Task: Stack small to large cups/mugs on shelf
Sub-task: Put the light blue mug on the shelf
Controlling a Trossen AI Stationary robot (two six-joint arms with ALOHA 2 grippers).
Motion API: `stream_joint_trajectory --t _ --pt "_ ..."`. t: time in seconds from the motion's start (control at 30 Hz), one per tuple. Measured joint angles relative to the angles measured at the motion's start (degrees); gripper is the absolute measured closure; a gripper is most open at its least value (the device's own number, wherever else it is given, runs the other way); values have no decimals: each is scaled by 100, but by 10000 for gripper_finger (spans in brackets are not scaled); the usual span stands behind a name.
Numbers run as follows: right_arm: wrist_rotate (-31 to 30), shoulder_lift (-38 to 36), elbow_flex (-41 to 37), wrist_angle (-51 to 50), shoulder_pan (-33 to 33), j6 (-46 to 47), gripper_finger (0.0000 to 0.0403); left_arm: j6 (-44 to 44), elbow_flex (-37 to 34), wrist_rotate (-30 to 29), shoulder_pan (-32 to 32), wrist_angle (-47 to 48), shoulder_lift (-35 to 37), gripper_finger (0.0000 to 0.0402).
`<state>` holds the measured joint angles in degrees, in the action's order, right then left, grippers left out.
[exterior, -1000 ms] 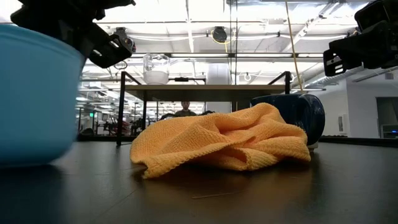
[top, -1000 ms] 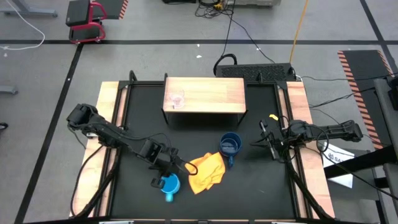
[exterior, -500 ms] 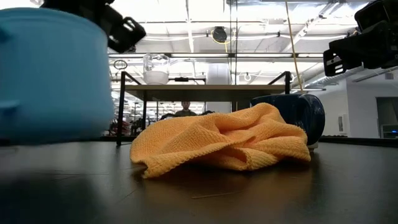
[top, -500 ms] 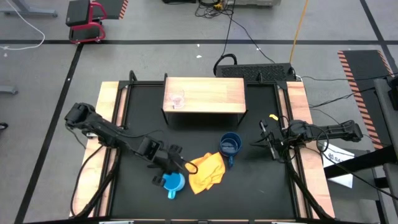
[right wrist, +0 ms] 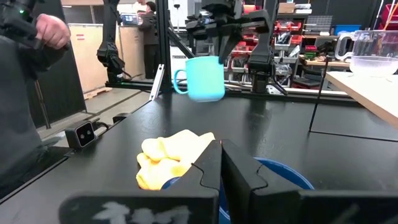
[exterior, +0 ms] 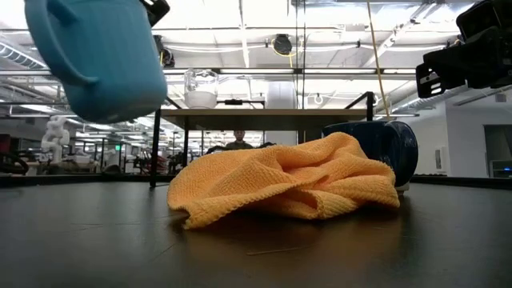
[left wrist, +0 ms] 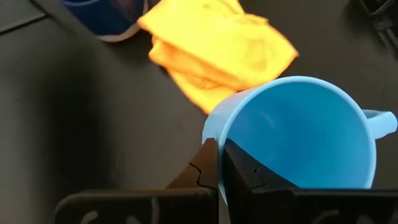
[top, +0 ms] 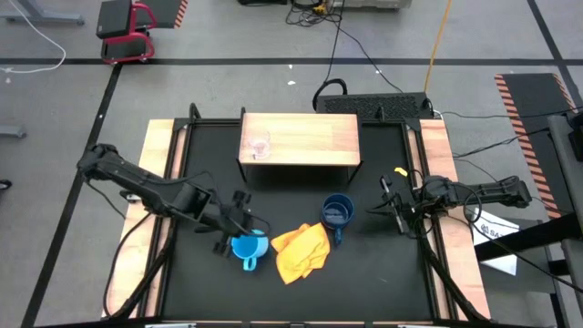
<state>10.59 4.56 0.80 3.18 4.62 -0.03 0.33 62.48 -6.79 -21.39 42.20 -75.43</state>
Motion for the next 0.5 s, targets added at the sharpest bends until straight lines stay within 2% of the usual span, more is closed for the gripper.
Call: stream_joint_trajectory --t 0.2,0.5 --pt "0 0 2 0 -1 -25 403 -8 -2 -176 0 257 358 398" --pt "2 1 2 26 -2 -66 403 -67 -2 -799 0 730 1252 398"
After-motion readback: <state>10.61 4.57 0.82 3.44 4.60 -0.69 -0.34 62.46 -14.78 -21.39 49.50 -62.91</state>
